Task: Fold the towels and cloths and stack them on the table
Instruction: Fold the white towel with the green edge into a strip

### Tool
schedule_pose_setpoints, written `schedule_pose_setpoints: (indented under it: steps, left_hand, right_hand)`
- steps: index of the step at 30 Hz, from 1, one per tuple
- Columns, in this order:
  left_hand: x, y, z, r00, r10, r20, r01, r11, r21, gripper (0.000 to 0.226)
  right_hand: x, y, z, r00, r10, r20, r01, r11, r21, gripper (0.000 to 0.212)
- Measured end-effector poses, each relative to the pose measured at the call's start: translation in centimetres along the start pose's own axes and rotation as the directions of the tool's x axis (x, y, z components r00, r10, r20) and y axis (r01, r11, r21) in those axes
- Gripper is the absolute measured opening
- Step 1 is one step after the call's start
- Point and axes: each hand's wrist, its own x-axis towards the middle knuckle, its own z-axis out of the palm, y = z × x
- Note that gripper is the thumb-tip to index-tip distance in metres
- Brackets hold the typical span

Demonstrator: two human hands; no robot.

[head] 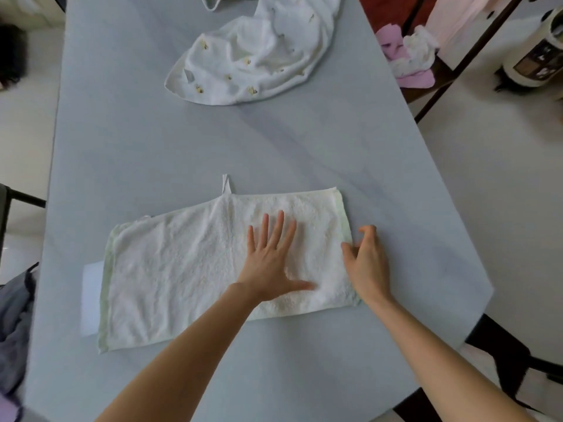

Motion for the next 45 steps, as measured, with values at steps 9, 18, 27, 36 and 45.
schedule_pose_setpoints:
  steps: [9,18,27,36,45]
  left_hand:
    - [-1.2,1.5,1.4,0.997,0.025,0.075,-0.030,0.997,0.067,0.135]
    - [-3.1,2.0,3.0,0.998,0.047,0.045,-0.051,0.995,0.086,0.134]
    - [-3.4,3.2,1.7,1.000,0.022,-0.014,-0.022,0.999,-0.034,0.103]
    - [-2.8,13.2,0.4,0.993,-0.019,-0.113,0.005,0.993,-0.120,0.044]
    - [-1.9,16.6,1.2,0.998,-0.054,0.022,0.051,0.990,0.132,0.016]
  right_hand:
    - [-4.4,1.0,-1.1,0.960,-0.152,0.236,0.186,0.974,-0.129,0.041]
    - [-5.4,3.7,0.2,0.909,-0.386,0.154,0.414,0.806,-0.422,0.048]
    - [-1.3,4.1,-1.7,0.868,-0.485,0.109,0.496,0.830,-0.254,0.052]
    - [9.4,-2.3,-2.9,0.839,-0.394,0.374,0.498,0.834,-0.237,0.035]
    - [10.2,-0.3,-2.2,0.923,-0.281,0.262,0.324,0.936,-0.136,0.009]
